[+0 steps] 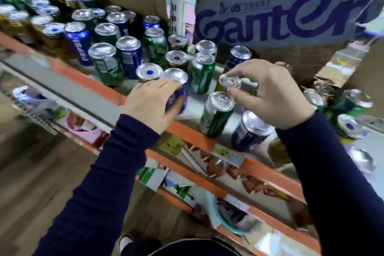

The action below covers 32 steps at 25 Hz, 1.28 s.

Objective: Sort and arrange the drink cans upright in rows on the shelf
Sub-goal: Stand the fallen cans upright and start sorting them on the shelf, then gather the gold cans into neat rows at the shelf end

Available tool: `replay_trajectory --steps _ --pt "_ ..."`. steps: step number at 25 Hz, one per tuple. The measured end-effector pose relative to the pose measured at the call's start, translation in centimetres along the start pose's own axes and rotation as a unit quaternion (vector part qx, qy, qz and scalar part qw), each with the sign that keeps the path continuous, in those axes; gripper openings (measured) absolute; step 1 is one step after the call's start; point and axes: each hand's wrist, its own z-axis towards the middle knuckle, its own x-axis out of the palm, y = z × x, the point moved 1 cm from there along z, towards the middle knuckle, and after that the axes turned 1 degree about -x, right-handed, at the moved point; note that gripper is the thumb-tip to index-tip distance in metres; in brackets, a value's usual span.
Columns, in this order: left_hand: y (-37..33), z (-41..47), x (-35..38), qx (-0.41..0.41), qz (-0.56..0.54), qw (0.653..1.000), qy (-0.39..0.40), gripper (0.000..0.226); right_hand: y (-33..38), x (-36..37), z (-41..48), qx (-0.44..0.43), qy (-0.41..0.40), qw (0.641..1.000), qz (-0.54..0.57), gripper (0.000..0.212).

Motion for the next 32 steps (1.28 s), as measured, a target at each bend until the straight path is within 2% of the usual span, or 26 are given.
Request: replay_trajectory --steps 5,11,14,19,25,28,32 --pt "10.8 -6.6 -4.6 -0.069 -0.015 0.997 -0.019 0.039 10.7 9.9 3.6 -0.003 -0.032 0.997 0.071 0.021" --pt "22.1 -11.8 -8.2 -0.112 -0.009 0.994 0.010 0.041 18.3 19.6 7.2 0.025 0.089 0.987 0.130 0.025" --pt "26.8 -12.6 -8.5 -0.133 -0.012 0.991 0.026 0.043 19.5 22.4 9.7 0.042 0.103 0.985 0.131 0.025" --pt "35.4 -10.2 -9.7 -0.122 -0.002 0.992 0.018 0.043 20.9 26.6 17.8 0.037 0.052 0.987 0.150 0.021" --pt "46.2 -2.3 -13.2 -0.085 0.023 0.996 -0.004 0.043 23.0 30.9 30.7 0.011 -0.017 0.983 0.183 0.022" --pt "50.2 1.2 -13.7 -0.068 0.013 0.997 -0.018 0.043 23.1 31.9 35.6 -0.001 -0.027 0.985 0.168 0.023" --pt "55.1 4.6 -13.5 -0.034 0.002 0.999 -0.026 0.041 23.4 33.6 40.2 0.025 -0.031 0.990 0.133 0.024"
